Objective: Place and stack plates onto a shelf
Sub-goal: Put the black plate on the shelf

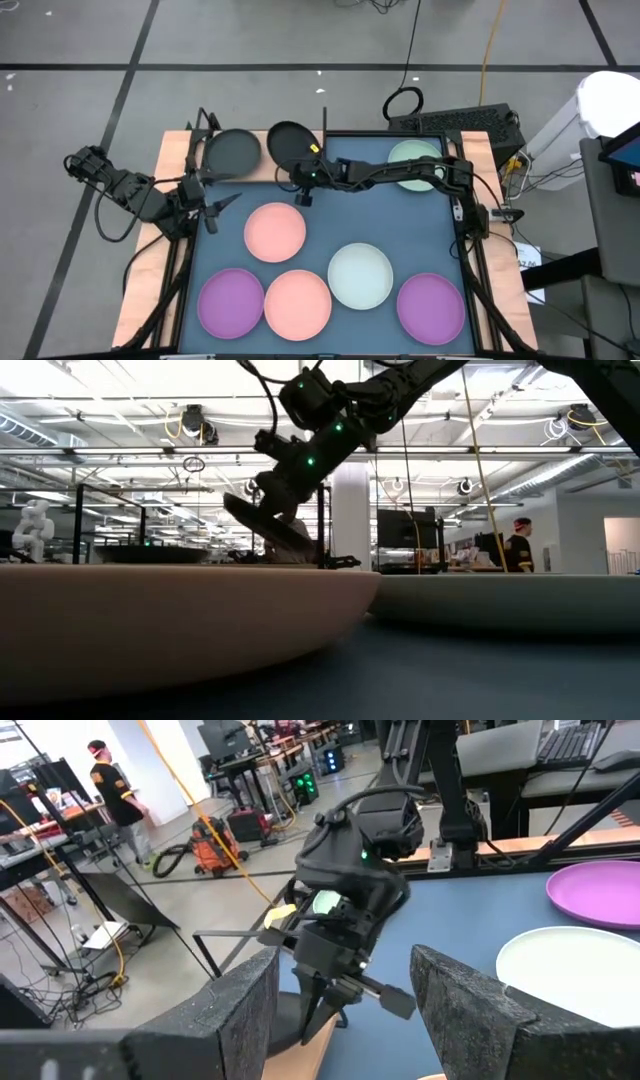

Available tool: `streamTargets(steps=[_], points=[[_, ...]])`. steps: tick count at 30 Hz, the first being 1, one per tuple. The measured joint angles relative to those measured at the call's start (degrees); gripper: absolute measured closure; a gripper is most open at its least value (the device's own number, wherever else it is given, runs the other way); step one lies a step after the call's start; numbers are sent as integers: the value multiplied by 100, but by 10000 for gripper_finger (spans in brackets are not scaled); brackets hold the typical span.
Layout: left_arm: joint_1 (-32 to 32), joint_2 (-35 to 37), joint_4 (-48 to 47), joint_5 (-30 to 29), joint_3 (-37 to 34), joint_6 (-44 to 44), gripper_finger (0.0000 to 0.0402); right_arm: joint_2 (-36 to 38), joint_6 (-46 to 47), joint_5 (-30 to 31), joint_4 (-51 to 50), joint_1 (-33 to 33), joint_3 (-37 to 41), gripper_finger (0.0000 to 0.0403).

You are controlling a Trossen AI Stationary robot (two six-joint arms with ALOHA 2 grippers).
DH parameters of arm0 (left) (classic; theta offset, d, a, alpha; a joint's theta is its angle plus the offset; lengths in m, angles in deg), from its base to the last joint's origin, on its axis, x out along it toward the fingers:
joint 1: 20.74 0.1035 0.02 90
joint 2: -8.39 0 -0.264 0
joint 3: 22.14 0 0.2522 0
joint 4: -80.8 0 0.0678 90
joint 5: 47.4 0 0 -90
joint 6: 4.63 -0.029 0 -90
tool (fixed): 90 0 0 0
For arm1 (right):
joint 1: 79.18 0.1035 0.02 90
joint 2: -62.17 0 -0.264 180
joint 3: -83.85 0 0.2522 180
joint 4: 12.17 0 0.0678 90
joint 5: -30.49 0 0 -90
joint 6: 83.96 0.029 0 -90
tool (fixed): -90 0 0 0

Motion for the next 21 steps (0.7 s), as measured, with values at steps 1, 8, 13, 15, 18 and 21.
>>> streamTargets(steps=[1, 8, 13, 15, 18, 21], points=[[0, 0, 0, 0, 0, -2, 170, 0, 13, 13, -25, -15, 40, 400], [0, 0, 0, -2, 0, -4, 170, -9, 51, 35, -24, -23, 84, 399], [0, 0, 0, -1, 0, -2, 170, -36, 138, 26, -51, -32, 82, 398], [0, 0, 0, -2, 0, -2, 170, -76, 138, 30, -40, -35, 82, 398], [0, -5, 0, -2, 0, -2, 170, -193, 87, 43, -3, -32, 81, 398], [0, -4, 0, -2, 0, -2, 170, -277, -48, 61, 32, -30, 80, 398]])
